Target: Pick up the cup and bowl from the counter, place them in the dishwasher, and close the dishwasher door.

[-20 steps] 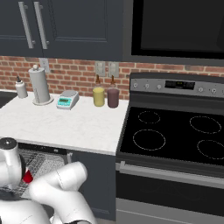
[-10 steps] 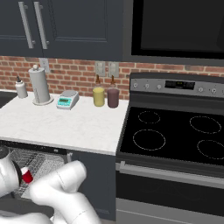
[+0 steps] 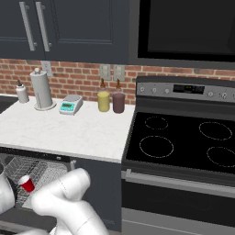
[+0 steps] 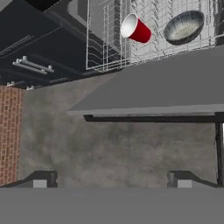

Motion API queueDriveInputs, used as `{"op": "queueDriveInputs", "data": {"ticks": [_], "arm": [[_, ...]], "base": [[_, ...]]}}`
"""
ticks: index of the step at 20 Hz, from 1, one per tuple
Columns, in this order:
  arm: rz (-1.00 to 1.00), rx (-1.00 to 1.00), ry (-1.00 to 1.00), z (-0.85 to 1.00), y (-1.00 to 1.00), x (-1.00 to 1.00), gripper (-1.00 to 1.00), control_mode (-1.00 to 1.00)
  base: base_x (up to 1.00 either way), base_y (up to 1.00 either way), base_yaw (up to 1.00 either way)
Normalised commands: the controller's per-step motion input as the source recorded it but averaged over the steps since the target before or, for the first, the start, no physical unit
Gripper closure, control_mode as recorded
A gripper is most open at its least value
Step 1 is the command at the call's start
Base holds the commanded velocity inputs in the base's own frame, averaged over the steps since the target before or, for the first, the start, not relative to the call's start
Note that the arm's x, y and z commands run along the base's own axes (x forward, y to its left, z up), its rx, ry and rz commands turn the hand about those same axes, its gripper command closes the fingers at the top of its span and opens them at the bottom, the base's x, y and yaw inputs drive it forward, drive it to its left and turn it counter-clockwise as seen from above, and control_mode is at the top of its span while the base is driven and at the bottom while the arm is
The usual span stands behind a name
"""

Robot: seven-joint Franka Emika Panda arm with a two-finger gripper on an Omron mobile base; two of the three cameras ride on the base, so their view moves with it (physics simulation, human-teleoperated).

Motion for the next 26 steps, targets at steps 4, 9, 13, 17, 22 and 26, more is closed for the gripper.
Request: {"op": "queueDriveInputs", "data": {"ticks": [4,9,13,17,22,26], "arm": [[0.05,-0.34,0.0,0.12,0.09,-0.16,-1.0,-1.0],[0.0,-0.42,0.0,0.19,0.0,-0.01,-1.0,-1.0],[0.0,-0.43,0.0,0.16,0.0,0.0,-1.0,-1.0],[0.06,-0.43,0.0,0.05,0.0,0.0,-1.0,-1.0],[0.27,-0.3,-0.06,-0.1,0.11,0.0,-1.0,-1.0],[0.39,0.0,-0.2,-0.2,0.0,-0.02,-1.0,-1.0]], "base": [[0.0,0.0,0.0],[0.0,0.0,0.0],[0.0,0.0,0.0],[0.0,0.0,0.0],[0.0,0.0,0.0],[0.0,0.0,0.0]]}}
